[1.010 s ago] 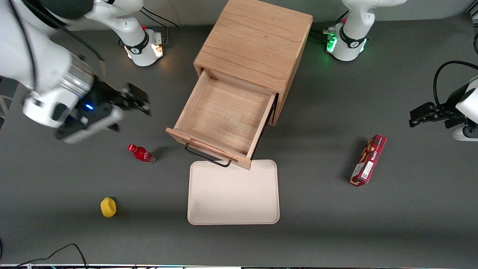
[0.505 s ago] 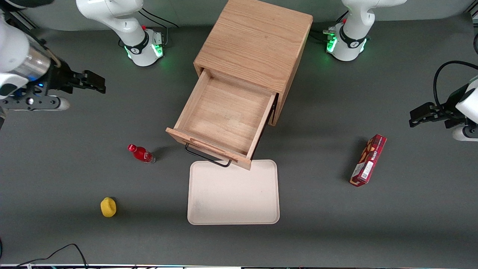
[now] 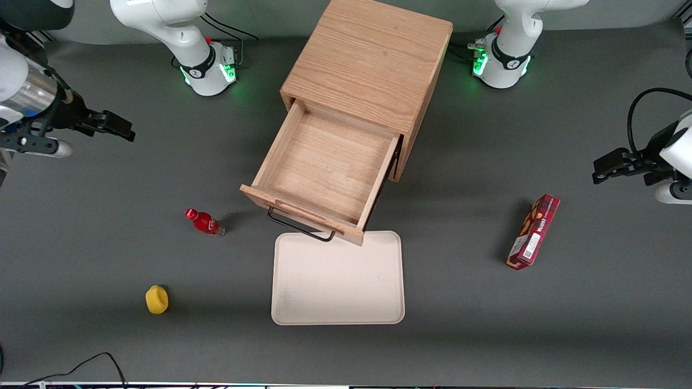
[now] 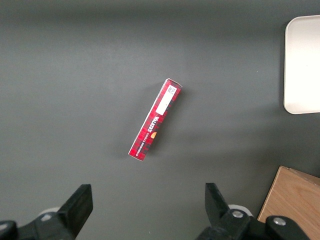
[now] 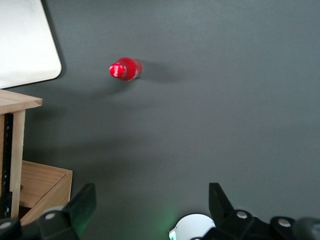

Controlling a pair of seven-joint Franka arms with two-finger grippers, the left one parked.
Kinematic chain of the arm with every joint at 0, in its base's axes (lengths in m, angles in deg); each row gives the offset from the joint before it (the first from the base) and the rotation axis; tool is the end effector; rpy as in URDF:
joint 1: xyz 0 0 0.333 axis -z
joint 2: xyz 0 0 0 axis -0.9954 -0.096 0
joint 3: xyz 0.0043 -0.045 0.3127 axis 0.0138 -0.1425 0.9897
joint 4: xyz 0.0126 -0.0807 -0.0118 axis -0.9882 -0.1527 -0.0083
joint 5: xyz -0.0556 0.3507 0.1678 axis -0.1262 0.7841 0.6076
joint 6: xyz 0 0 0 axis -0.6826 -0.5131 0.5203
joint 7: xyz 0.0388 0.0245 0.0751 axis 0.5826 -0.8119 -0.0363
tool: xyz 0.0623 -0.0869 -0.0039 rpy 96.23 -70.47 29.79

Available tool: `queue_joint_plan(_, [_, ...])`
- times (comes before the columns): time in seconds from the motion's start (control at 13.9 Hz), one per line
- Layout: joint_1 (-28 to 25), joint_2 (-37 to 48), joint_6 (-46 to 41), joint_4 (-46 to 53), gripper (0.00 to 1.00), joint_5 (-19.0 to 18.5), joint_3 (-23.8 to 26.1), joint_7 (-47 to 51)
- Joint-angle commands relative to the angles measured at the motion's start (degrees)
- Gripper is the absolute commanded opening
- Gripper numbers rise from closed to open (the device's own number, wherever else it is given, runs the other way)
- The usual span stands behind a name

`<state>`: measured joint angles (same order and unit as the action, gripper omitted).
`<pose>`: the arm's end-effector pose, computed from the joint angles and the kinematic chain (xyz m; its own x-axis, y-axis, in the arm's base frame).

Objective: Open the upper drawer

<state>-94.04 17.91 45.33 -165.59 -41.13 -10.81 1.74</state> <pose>0.4928 0.0136 0.5888 0.9724 -0.1974 -0.1241 -0.1989 -0.9800 0.0005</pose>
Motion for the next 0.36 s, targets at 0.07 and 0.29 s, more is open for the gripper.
queue_joint_plan(0.07, [-0.6, -1.6, 1.0, 3.1, 1.00, -1.4, -1.4, 0.3])
queue_joint_plan(0.29, [-0.6, -2.5, 0.7, 4.8, 1.00, -2.0, -1.9, 0.3])
